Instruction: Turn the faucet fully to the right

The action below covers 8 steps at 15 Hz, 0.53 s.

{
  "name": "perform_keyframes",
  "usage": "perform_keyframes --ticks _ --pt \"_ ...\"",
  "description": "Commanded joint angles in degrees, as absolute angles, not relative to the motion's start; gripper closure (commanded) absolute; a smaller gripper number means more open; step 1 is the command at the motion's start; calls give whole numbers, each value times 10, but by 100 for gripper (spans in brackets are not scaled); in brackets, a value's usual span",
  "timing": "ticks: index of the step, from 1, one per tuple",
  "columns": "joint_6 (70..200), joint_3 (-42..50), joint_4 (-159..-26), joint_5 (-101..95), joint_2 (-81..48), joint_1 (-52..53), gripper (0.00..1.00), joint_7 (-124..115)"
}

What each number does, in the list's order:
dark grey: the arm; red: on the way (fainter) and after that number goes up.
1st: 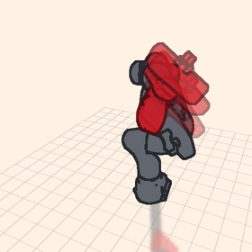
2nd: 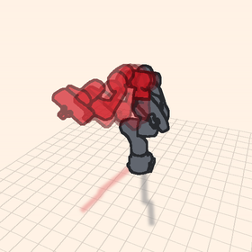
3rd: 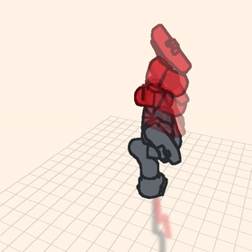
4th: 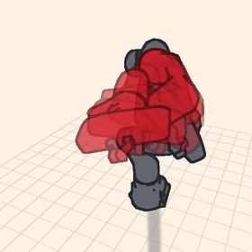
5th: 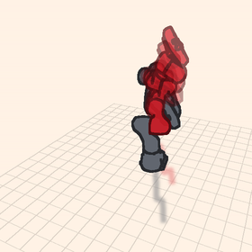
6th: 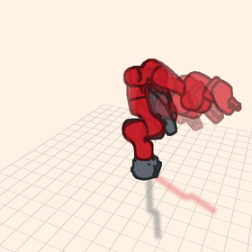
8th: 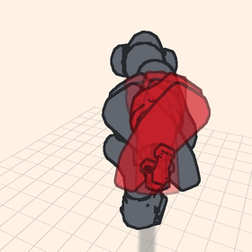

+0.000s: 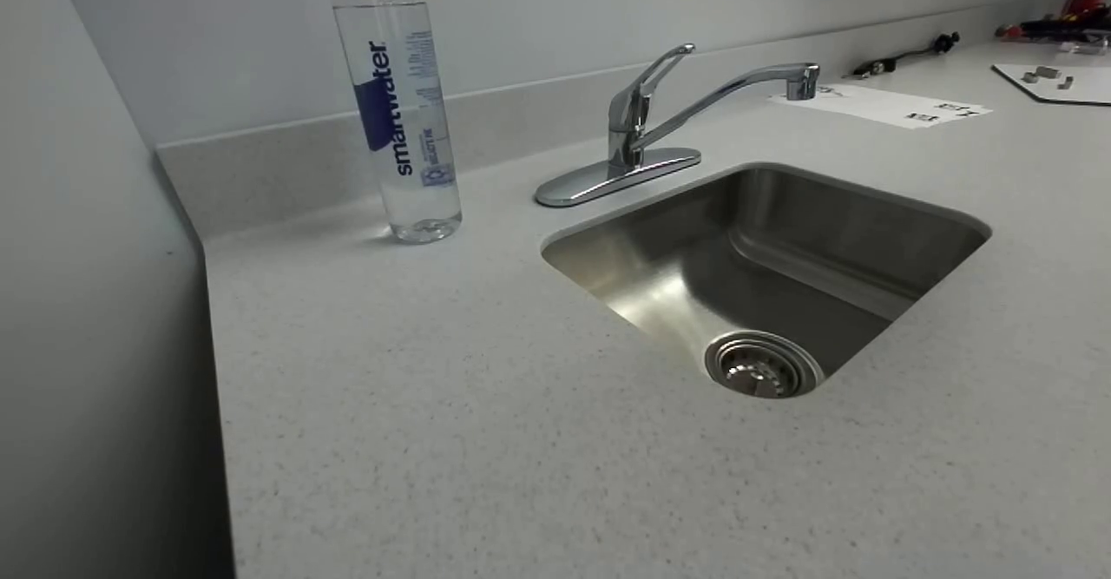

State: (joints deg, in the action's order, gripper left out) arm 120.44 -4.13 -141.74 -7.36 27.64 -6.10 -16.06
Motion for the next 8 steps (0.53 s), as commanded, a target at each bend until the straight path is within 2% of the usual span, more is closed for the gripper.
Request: perform_keyframes --ticks 1,8 --pt "1203 -37 -1416 -76 276 -57 0 -162" --pt "1200 -45 -1400 -70 258 -48 0 -168"
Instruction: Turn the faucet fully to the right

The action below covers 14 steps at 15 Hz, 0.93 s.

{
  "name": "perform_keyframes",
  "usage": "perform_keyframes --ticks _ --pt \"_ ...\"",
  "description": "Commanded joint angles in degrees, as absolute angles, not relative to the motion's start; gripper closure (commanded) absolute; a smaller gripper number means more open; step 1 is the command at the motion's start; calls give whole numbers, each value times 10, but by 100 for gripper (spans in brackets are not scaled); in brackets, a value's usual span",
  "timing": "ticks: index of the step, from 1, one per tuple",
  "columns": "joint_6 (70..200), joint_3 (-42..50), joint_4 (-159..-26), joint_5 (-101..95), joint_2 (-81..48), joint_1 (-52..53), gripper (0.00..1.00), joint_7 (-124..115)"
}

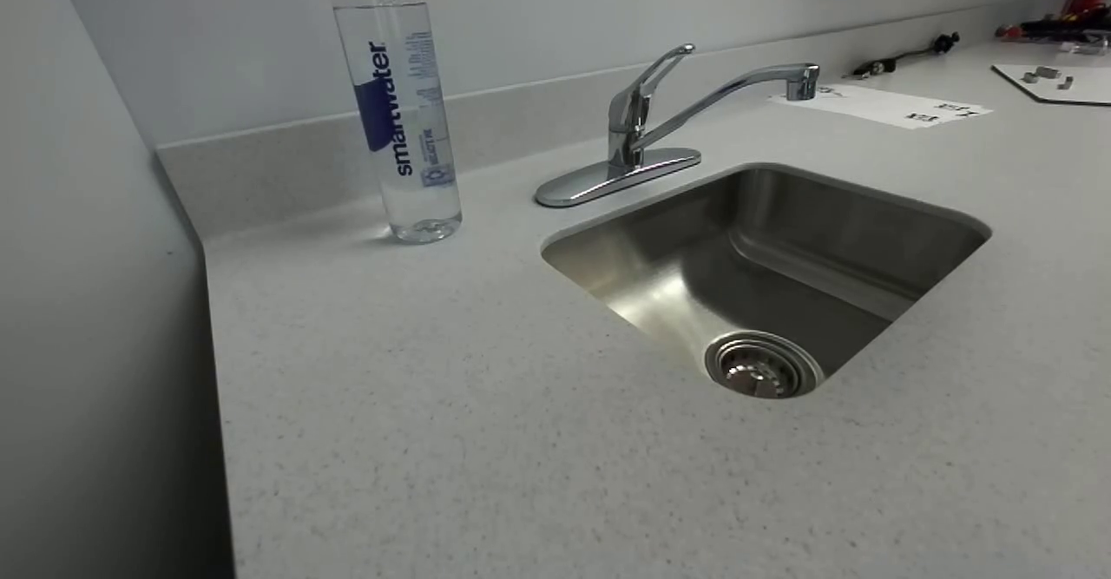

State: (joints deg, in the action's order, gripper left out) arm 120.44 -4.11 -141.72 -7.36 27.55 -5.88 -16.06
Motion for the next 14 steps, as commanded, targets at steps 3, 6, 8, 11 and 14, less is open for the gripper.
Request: perform_keyframes --ticks 3,6,8,11,14 --pt "1196 -55 -1376 -65 230 -36 0 -173" --pt "1197 -68 -1349 -61 194 -23 0 -182" --pt "1202 -76 -1330 -63 166 -16 0 -193" --pt "1210 -79 -1299 -64 120 -7 0 -202" --pt "1222 -78 -1267 -64 72 1 0 -202"
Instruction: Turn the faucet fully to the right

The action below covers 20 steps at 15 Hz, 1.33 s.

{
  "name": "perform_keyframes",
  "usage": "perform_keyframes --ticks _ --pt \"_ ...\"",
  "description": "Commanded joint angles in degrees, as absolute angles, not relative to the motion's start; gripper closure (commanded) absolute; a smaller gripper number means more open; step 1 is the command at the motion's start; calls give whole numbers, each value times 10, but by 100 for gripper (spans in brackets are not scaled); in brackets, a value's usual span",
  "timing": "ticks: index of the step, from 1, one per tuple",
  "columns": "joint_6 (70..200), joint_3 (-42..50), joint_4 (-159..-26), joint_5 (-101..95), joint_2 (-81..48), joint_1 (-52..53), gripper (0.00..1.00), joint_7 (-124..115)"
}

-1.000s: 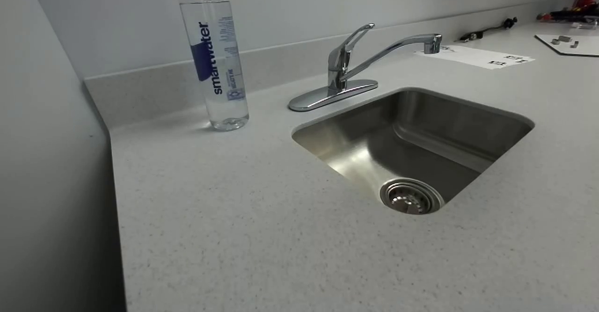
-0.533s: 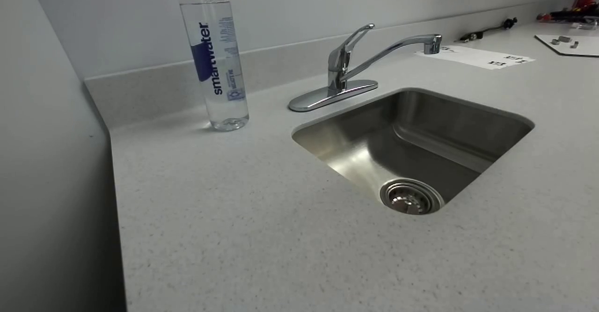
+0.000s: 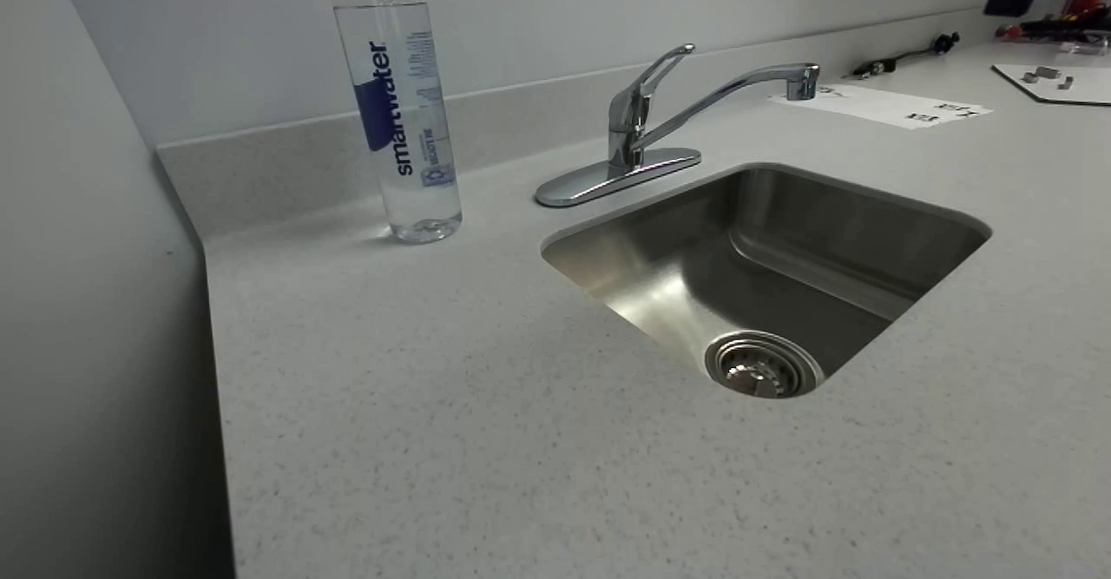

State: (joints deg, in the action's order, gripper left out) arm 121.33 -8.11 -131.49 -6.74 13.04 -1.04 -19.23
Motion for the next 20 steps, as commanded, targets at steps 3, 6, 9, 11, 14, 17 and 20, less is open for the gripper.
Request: perform_keyframes --ticks 3,6,9,11,14,17,20 --pt "1237 -74 -1233 -67 26 6 0 -206" --pt "1243 -69 -1190 -75 -24 9 0 -217" --pt "1241 -61 -1148 -78 -68 13 0 -227" --pt "1237 -55 -1123 -77 -93 18 0 -228" --pt "1223 -47 -1101 -75 -114 23 0 -228" --pt "1222 -37 -1077 -76 -135 27 0 -229" --pt "1220 -30 -1055 -71 -155 31 0 -226"
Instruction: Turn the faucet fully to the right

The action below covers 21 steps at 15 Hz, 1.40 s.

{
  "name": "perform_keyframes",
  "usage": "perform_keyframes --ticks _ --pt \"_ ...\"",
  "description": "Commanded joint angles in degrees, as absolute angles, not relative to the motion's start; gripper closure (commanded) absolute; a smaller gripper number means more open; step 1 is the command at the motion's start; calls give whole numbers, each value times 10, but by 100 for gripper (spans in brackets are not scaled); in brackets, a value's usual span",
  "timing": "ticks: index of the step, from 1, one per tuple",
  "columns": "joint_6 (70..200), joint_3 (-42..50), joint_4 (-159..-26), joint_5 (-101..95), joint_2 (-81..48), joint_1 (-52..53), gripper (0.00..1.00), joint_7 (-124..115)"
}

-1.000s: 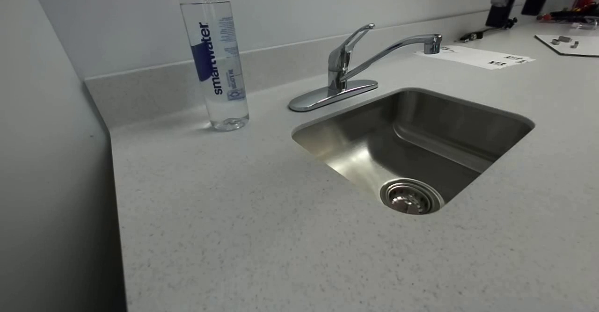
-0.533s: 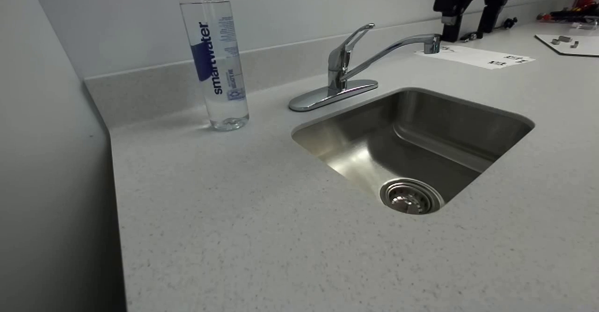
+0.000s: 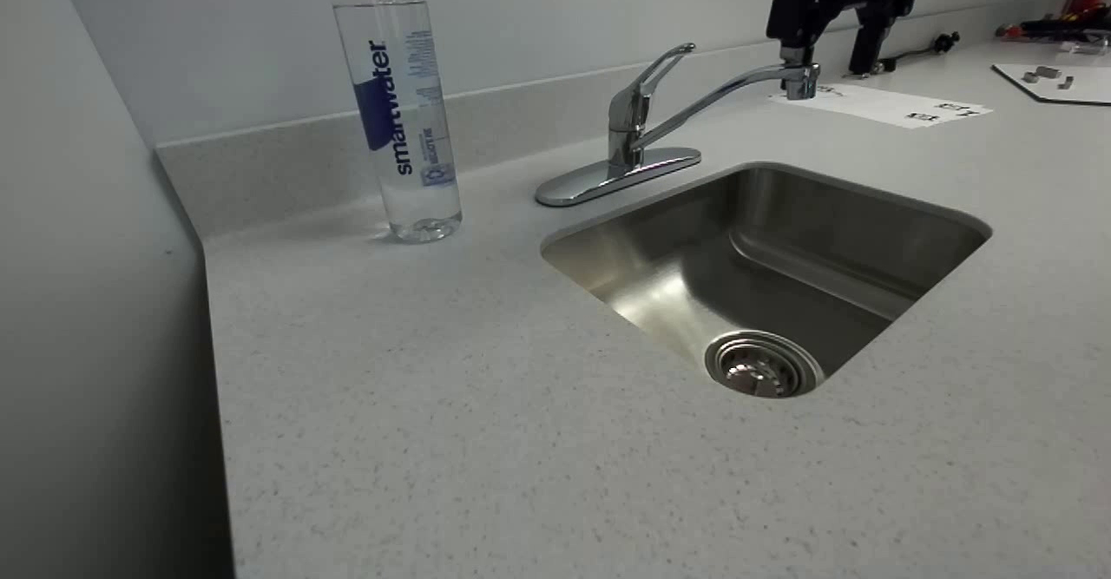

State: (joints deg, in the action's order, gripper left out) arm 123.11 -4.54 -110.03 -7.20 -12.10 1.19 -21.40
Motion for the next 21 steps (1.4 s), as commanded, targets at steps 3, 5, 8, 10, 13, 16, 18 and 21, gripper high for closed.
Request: perform_keyframes --ticks 3,5,8,10,13,16,18,21 --pt "1215 -30 -1041 -56 -166 35 4 -221" --pt "1206 -30 -1034 -46 -169 36 28 -220" --pt "1192 -34 -1033 -26 -163 40 47 -213" --pt "1182 -37 -1038 -15 -158 44 63 -210" --pt "1165 -42 -1043 2 -152 49 85 -207" --pt "1157 -46 -1045 13 -149 55 100 -207" --pt "1149 -48 -1038 21 -154 58 100 -205" --pt "1152 -55 -1045 36 -147 66 100 -213"
